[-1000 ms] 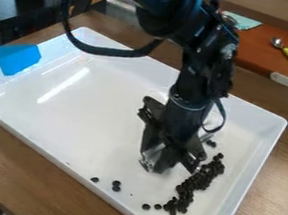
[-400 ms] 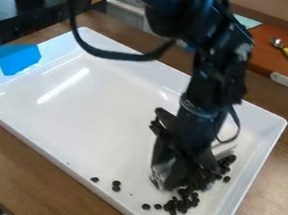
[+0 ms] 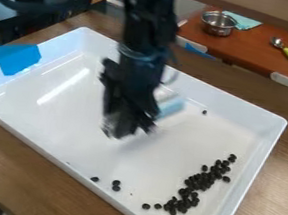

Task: Sweep into pile

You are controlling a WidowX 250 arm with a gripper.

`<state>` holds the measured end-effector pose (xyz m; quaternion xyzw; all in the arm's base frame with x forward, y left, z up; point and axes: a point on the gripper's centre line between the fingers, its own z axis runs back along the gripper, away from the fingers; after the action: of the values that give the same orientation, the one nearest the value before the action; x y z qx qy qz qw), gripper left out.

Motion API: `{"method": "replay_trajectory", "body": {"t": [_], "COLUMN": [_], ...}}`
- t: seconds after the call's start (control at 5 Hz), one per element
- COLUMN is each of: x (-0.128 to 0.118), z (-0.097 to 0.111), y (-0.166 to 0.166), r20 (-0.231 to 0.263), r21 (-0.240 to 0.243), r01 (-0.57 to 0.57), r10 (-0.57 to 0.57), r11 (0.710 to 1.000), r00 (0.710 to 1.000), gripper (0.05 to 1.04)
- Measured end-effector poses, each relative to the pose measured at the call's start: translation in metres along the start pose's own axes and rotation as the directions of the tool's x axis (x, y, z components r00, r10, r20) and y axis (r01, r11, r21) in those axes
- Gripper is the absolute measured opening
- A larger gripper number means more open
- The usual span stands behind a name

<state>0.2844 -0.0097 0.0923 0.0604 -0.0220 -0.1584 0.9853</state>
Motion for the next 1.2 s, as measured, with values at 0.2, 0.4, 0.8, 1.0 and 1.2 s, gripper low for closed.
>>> {"method": "replay_trajectory", "body": {"t": [0.2,0.4,0.8,1.0,1.2], "x": [-0.021,-0.043,-0.068,-0.071,-0.075], "z": [0.002,-0.006,-0.024,-0.035,-0.043], "y": [0.033,0.065,0.094,0.098,0.099], "r20": [0.021,0.017,-0.025,-0.054,-0.072], "r21": [0.051,0.112,0.211,0.241,0.256], "r01": [0.011,0.011,0.032,0.03,0.023], "r10": [-0.012,-0.013,-0.027,-0.017,-0.004], "r11": [0.999,0.994,0.977,0.97,0.966], "r00": [1.0,1.0,0.999,0.998,0.997], "gripper": [0.38,0.38,0.38,0.38,0.38]}}
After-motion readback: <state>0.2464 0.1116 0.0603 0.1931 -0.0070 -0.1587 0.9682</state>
